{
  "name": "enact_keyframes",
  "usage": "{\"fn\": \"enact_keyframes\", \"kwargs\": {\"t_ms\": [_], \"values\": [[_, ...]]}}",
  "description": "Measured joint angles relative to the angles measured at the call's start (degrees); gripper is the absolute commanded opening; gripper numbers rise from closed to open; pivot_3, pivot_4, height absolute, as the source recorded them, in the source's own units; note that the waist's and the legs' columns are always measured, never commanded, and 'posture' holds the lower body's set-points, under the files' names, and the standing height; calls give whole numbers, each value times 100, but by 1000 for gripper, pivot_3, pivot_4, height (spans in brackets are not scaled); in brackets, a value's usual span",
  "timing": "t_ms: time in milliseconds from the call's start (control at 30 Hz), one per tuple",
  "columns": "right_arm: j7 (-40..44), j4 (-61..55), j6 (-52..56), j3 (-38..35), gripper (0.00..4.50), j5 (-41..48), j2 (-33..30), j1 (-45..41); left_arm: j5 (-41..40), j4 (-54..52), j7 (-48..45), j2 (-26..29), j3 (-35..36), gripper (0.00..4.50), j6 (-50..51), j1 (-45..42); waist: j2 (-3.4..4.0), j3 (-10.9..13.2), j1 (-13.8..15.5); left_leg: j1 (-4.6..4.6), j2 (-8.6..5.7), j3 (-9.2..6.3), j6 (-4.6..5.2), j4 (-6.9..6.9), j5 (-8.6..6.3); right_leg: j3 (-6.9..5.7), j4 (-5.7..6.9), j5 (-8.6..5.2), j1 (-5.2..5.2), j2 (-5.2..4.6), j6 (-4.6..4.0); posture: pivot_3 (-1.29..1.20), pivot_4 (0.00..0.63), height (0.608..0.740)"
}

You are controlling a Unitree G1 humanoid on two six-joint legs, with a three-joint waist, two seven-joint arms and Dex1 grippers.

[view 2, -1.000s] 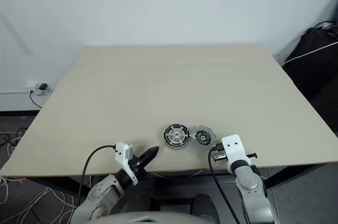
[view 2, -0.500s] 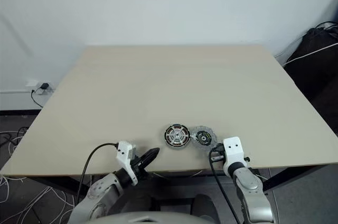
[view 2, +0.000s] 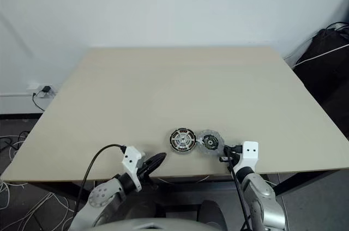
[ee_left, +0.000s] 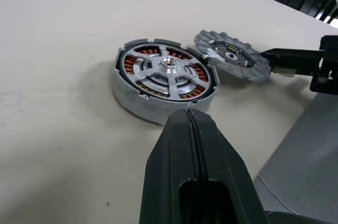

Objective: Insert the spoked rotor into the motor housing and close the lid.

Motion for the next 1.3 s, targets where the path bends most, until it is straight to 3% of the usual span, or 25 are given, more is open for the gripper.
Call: {"fn": "enact_keyframes", "kwargs": {"t_ms": [500, 967, 1300], "values": [[684, -1080, 893, 320, 15, 1118, -239, 32, -59, 113, -74, -18, 16, 0, -30, -16, 20, -14, 37, 4, 1, 2, 0, 3, 0, -2, 3, 0, 1, 2, 1, 0, 0, 740], [696, -714, 1090, 1141, 15, 886, -204, -816, -62, 550, -186, -91, 98, 0, -397, -18, 15, -17, 42, 2, 1, 3, 1, 12, 0, -4, 4, 4, 4, 3, 0, 0, 0, 740], [703, -372, 843, 1441, 15, 549, -101, -924, -68, 162, -47, -109, 94, 0, -103, 28, 13, -18, 42, 1, 0, 4, 1, 15, 0, -3, 5, 6, 5, 3, 1, 0, 0, 740]]}}
